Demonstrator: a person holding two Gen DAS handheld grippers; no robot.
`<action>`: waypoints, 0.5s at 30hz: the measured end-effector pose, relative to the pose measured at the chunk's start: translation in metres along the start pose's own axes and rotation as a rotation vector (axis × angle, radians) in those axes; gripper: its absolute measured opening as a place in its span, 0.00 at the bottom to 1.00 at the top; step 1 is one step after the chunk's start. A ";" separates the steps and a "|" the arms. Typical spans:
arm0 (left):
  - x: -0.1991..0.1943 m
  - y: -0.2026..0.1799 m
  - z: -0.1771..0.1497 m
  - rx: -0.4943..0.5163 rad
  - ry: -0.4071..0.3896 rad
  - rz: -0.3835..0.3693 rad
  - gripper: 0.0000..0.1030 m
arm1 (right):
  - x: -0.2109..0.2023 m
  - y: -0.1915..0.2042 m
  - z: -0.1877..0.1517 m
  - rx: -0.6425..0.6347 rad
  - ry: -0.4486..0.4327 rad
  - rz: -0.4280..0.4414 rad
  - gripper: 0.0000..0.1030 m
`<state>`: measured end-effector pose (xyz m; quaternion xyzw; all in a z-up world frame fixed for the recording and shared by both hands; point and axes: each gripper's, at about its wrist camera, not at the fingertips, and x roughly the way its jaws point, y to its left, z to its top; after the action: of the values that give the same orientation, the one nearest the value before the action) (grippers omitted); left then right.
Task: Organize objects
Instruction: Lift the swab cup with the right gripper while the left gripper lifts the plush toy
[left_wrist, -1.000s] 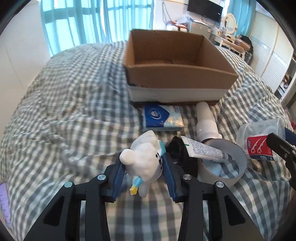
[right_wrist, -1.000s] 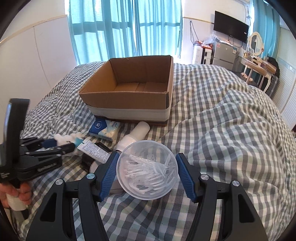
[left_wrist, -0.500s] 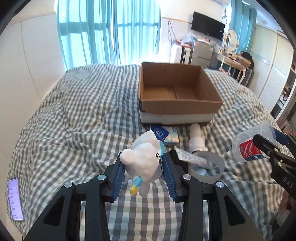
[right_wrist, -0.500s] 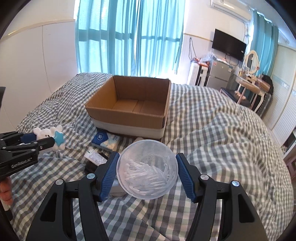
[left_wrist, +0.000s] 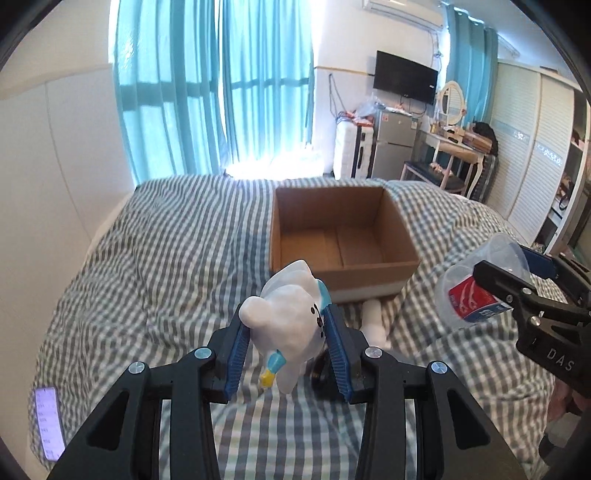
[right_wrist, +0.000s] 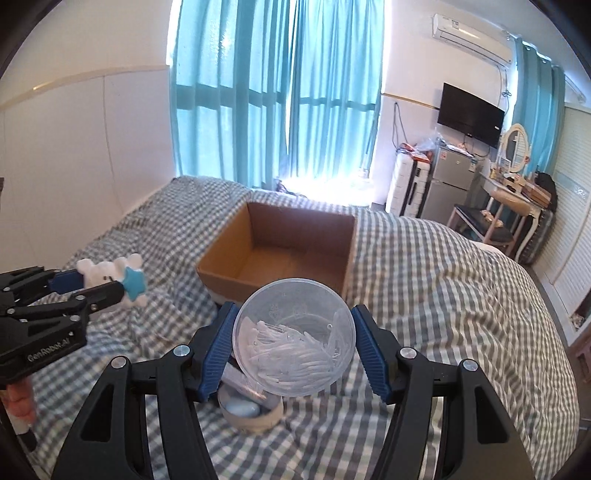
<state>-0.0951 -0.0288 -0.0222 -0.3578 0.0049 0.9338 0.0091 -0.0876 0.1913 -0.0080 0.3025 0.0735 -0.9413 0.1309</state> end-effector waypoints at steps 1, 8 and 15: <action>0.001 -0.002 0.007 0.011 -0.006 0.001 0.39 | 0.001 -0.001 0.006 0.001 -0.006 0.005 0.60; 0.022 -0.007 0.050 0.028 -0.031 -0.001 0.39 | 0.022 -0.005 0.046 0.003 -0.030 0.023 0.60; 0.060 -0.007 0.086 0.003 -0.018 -0.006 0.39 | 0.066 -0.017 0.085 0.048 -0.040 0.065 0.60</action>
<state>-0.1967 -0.0196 0.0017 -0.3493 0.0052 0.9369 0.0127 -0.1907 0.1754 0.0229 0.2890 0.0384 -0.9438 0.1555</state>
